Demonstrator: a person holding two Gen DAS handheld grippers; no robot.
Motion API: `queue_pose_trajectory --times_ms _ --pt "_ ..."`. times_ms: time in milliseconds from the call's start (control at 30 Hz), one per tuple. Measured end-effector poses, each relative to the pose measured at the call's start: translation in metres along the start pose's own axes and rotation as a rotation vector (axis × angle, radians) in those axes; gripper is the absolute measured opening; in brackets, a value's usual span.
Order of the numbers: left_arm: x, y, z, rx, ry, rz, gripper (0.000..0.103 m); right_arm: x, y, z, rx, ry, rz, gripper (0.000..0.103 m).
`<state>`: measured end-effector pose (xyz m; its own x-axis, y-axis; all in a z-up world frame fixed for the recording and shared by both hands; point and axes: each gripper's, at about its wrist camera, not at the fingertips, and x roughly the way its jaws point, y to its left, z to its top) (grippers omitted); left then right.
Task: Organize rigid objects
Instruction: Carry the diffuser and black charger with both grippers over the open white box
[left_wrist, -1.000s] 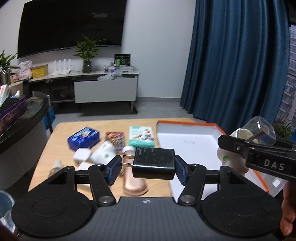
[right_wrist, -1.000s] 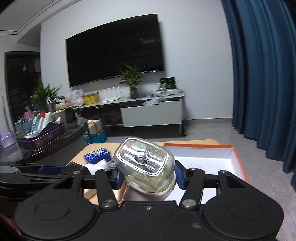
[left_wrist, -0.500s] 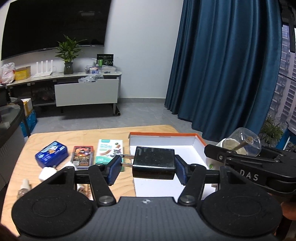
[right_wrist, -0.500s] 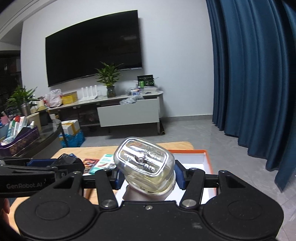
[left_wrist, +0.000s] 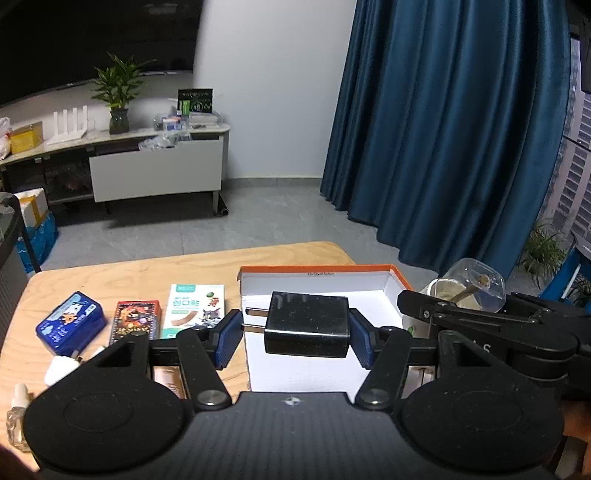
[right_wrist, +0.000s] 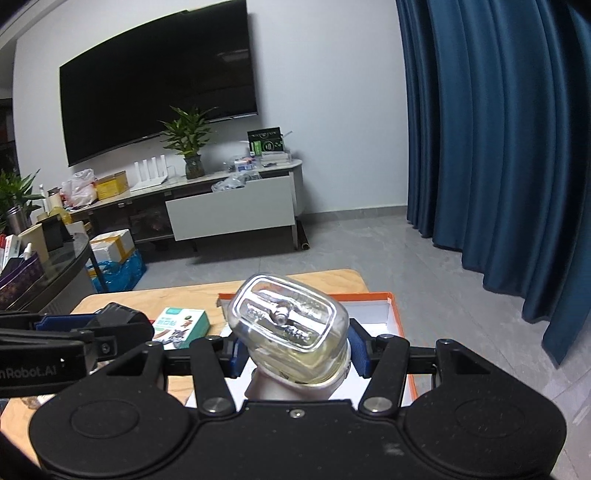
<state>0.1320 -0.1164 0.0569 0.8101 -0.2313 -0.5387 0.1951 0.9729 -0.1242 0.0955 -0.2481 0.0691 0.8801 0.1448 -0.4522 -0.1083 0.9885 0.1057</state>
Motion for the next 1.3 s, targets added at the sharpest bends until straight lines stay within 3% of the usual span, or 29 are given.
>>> queue_pose_trajectory --times_ms 200,400,1300 --pt "0.014 0.001 0.012 -0.004 0.063 -0.019 0.061 0.011 -0.005 0.013 0.012 0.029 -0.016 0.065" --pt "0.020 -0.002 0.029 0.020 0.047 -0.022 0.061 0.022 -0.014 0.029 0.031 0.029 -0.036 0.065" --pt "0.060 -0.005 0.019 -0.007 0.119 -0.023 0.061 0.075 -0.023 0.030 -0.003 0.135 -0.065 0.065"
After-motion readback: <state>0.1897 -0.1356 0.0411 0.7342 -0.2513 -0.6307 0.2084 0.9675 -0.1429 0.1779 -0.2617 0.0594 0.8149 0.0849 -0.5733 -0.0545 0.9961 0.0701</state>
